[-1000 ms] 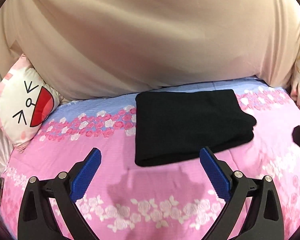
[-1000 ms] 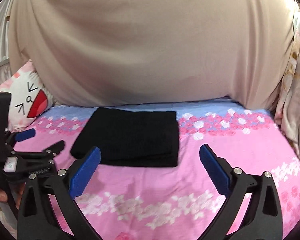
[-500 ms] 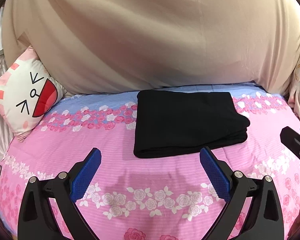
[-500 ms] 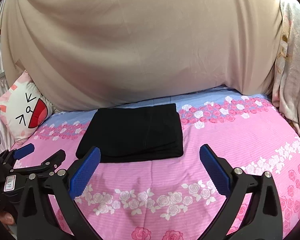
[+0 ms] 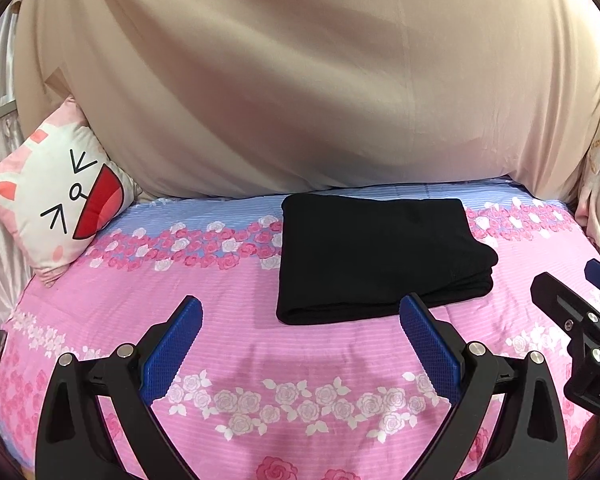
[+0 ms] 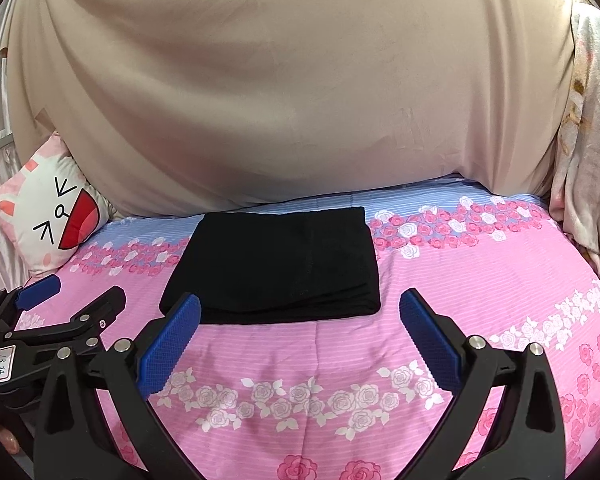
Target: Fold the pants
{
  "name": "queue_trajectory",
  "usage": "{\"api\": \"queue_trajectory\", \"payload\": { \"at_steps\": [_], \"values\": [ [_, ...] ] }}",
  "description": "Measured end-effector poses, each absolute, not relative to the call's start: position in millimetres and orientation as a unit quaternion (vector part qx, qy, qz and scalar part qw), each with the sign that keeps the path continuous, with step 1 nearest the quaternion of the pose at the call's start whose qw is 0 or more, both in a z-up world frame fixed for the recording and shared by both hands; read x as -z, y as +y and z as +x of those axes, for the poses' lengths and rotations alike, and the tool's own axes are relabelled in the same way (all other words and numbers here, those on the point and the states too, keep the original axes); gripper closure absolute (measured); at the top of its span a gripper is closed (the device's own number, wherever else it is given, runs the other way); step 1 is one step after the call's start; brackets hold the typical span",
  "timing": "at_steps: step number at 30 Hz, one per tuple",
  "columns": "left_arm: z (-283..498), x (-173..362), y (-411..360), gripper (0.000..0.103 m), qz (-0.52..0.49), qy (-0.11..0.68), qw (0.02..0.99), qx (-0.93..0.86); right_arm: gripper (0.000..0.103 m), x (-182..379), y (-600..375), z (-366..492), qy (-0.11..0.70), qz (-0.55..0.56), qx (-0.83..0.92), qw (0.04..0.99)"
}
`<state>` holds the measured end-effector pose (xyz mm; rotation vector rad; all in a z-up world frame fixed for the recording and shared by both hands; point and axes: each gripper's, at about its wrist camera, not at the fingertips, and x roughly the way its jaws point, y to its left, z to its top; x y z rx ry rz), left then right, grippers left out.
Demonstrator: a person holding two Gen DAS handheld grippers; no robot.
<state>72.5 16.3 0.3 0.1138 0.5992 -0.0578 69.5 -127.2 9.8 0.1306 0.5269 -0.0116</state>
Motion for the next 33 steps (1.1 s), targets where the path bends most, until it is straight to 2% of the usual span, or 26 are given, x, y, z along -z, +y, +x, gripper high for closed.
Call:
{"api": "queue_trajectory", "payload": {
  "at_steps": [33],
  "values": [
    [71.6, -5.4, 23.5, 0.006, 0.043, 0.294, 0.954, 0.048, 0.005, -11.5, -126.2, 71.3, 0.261, 0.059, -0.003, 0.964]
  ]
}}
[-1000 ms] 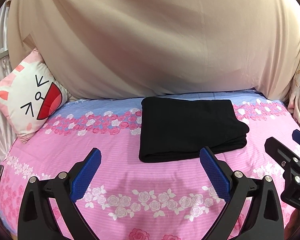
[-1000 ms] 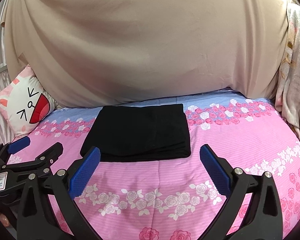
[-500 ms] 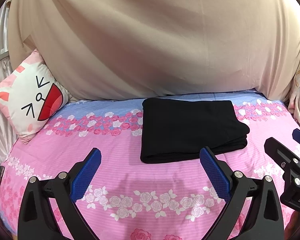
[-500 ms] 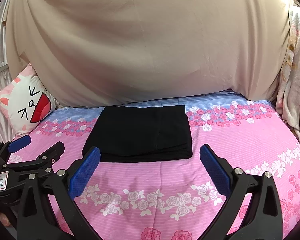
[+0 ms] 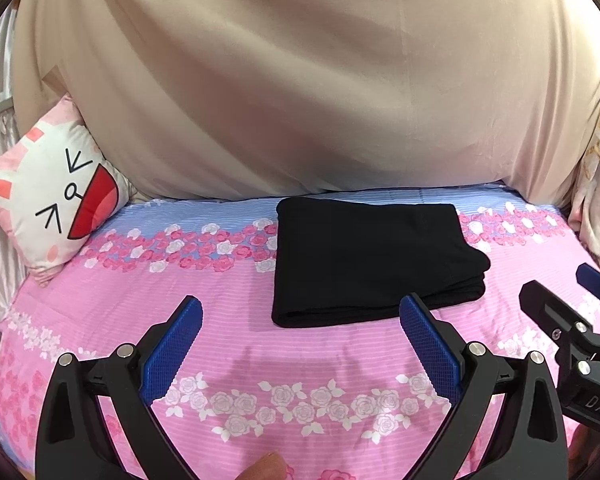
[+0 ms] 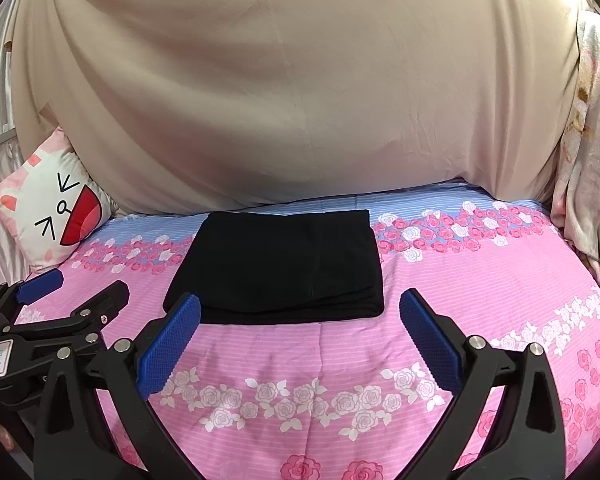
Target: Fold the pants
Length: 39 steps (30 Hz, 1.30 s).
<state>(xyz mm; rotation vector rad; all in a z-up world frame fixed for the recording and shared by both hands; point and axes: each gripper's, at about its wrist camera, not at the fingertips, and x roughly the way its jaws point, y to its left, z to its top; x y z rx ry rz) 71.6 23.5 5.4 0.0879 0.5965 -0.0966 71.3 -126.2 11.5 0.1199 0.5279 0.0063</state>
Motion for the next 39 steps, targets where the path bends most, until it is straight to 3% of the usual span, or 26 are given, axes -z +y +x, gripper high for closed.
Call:
{"api": "queue_trajectory", "payload": {
  "at_steps": [39],
  "values": [
    [65.2, -1.7, 19.2, 0.007, 0.07, 0.273, 0.958, 0.058, 0.005, -8.3, -125.2, 61.6, 0.264, 0.061, 0.012, 0.962]
  ]
}}
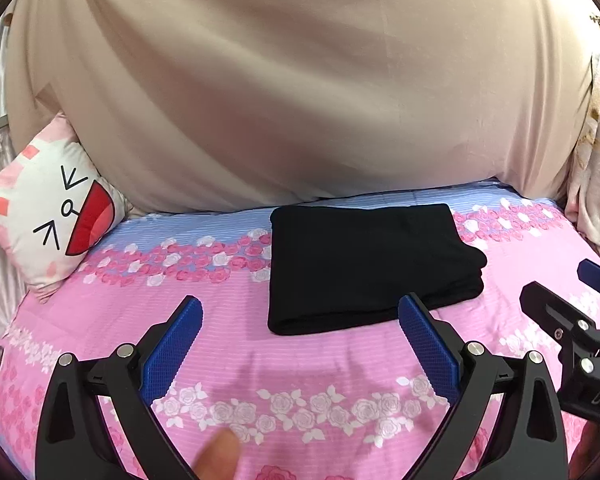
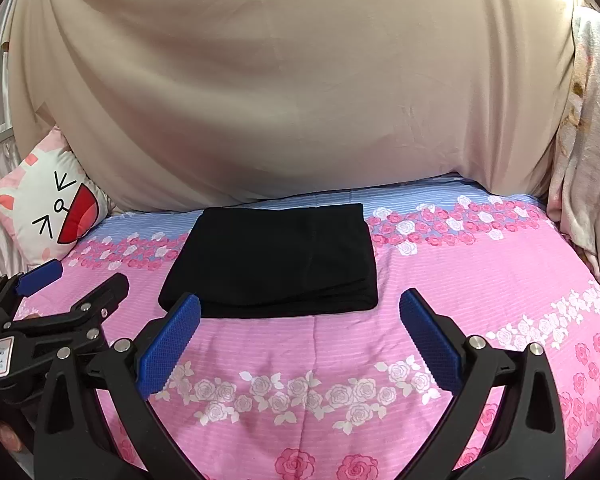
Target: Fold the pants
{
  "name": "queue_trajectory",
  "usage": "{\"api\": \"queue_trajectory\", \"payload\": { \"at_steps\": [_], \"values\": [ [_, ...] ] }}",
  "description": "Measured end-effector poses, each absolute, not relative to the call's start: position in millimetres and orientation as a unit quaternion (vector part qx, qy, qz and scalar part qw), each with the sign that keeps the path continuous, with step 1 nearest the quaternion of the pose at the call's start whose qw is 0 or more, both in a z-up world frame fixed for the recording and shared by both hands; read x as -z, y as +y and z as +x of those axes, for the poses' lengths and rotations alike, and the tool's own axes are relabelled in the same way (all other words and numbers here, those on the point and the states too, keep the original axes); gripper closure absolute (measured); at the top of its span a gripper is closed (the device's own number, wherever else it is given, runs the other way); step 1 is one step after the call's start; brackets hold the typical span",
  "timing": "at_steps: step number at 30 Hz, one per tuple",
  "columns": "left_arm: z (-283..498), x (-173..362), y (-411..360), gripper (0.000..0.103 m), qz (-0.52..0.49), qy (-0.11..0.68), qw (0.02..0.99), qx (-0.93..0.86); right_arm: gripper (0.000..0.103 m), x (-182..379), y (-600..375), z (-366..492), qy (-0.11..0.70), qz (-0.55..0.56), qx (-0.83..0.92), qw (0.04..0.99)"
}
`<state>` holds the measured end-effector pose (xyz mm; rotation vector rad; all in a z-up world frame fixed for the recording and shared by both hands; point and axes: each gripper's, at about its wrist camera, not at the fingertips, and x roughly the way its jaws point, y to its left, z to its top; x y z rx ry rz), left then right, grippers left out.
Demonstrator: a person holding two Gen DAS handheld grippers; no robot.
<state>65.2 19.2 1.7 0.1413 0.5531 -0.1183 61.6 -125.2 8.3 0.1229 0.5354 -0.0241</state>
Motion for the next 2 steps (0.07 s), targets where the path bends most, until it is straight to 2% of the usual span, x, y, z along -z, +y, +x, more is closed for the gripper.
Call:
{"api": "queue_trajectory", "payload": {
  "at_steps": [2],
  "values": [
    [62.5, -1.8, 19.9, 0.007, 0.07, 0.273, 0.958, 0.06, 0.005, -8.1, -125.2, 60.8, 0.265, 0.06, 0.013, 0.962]
  ]
}}
